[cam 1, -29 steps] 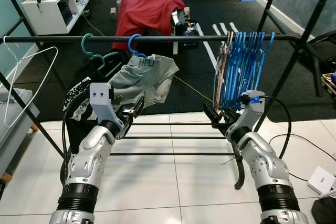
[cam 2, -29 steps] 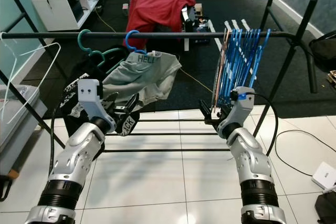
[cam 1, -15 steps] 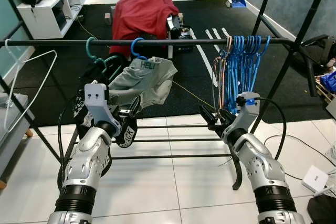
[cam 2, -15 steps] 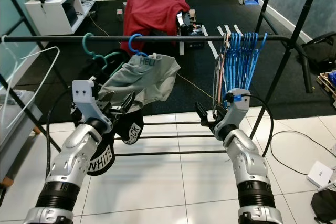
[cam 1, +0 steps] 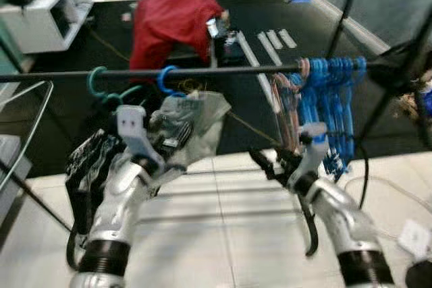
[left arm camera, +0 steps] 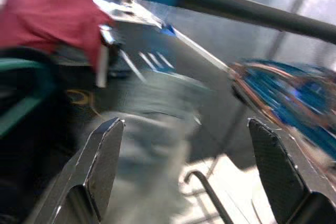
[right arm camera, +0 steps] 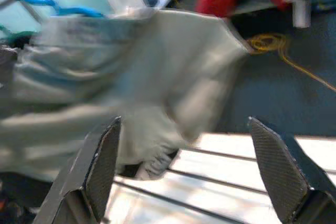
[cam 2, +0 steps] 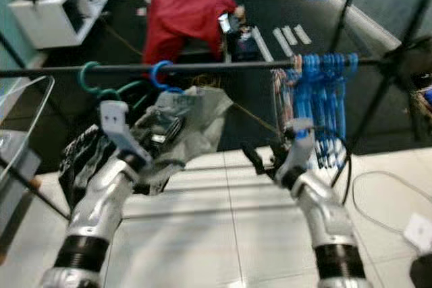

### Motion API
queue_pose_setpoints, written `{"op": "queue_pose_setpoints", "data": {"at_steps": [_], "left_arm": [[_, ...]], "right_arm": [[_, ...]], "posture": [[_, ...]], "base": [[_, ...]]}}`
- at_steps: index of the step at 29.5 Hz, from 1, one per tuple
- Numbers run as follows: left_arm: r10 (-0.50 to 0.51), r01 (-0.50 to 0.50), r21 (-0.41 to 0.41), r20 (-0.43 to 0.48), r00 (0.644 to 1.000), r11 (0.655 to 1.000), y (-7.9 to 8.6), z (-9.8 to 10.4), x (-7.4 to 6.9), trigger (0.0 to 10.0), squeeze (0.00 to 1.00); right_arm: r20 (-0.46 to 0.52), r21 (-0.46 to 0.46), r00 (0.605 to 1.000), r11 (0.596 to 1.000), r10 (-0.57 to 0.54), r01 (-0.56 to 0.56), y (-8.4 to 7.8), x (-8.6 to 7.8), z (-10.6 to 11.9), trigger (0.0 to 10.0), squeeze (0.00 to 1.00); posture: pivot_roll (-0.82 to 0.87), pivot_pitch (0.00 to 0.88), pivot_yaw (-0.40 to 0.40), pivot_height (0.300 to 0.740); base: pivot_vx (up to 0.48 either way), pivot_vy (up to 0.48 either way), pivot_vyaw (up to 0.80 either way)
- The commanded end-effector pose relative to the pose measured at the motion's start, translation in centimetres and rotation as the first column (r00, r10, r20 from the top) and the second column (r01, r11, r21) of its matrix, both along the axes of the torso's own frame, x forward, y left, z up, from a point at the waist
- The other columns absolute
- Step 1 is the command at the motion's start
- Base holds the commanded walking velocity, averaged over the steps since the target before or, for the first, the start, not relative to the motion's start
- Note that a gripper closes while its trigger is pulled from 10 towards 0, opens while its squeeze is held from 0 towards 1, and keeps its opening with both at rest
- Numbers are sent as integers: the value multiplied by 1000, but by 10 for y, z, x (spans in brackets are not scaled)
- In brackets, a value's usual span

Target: Hang hanger

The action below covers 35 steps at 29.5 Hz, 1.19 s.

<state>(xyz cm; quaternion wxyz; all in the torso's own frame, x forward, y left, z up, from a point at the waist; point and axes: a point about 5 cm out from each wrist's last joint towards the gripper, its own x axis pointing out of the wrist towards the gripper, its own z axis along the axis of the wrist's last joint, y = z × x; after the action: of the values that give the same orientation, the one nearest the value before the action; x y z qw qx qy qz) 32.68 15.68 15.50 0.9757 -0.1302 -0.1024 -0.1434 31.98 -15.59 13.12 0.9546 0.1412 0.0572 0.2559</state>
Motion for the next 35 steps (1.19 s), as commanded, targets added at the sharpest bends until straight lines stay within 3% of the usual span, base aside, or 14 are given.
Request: {"op": "queue_pose_setpoints", "data": {"at_steps": [1,8,14,16,18,19,20,22,25,27,30,35], "left_arm": [[-5,5,2,-9,1000,1000,-1,-3,-1,10000,0],[11,-11,-13,-3,1000,1000,1,-3,-1,10000,0],[-62,62,19,35,997,998,-3,0,-7,10000,0],[-131,124,143,44,990,982,-8,-1,-13,10000,0],[-131,124,143,44,990,982,-8,-1,-13,10000,0],[-137,125,206,44,990,970,-8,-3,-15,10000,0],[-120,103,273,46,992,956,-6,-4,-15,10000,0],[-120,103,273,46,992,956,-6,-4,-15,10000,0],[-70,37,392,71,995,919,-1,-3,-12,10000,0],[-70,37,392,71,995,919,-1,-3,-12,10000,0],[-71,24,457,88,994,889,-2,-2,-12,10000,0],[-125,98,495,22,992,864,-6,-10,-12,10000,0]], "right_arm": [[-16,-9,1000,1000,-2,2,-2,-3,-5,10000,0],[-24,-26,999,999,29,-29,0,-4,-6,10000,0],[-28,-29,999,999,37,-38,1,-5,-7,10000,0],[-29,-28,999,999,37,-38,1,-6,-7,10000,0],[-29,-28,999,999,37,-38,1,-6,-7,10000,0],[-30,-28,999,999,38,-39,1,-6,-8,10000,0],[-30,-28,999,999,39,-40,1,-6,-8,10000,0],[-30,-28,999,999,39,-40,1,-6,-8,10000,0],[-30,-27,999,999,39,-40,1,-7,-8,10000,0],[-30,-27,999,999,39,-40,1,-7,-8,10000,0],[-32,-26,999,999,39,-40,1,-7,-7,10000,0],[-36,-23,999,999,34,-35,1,-6,-7,10000,0]], "posture": [[-141,53,4,740],[-139,46,0,740],[-143,42,-1,740],[-143,40,-2,740],[-143,40,-2,740],[-142,40,-2,740],[-142,43,0,740],[-142,43,0,740],[-142,46,0,740],[-142,46,0,740],[-144,52,2,740],[-146,56,8,740]], "base": [[334,0,0],[168,0,0],[0,0,0],[0,0,0],[0,0,0],[0,0,0],[0,0,0],[0,0,0],[0,0,0],[0,0,0],[0,0,0],[0,0,0]]}}
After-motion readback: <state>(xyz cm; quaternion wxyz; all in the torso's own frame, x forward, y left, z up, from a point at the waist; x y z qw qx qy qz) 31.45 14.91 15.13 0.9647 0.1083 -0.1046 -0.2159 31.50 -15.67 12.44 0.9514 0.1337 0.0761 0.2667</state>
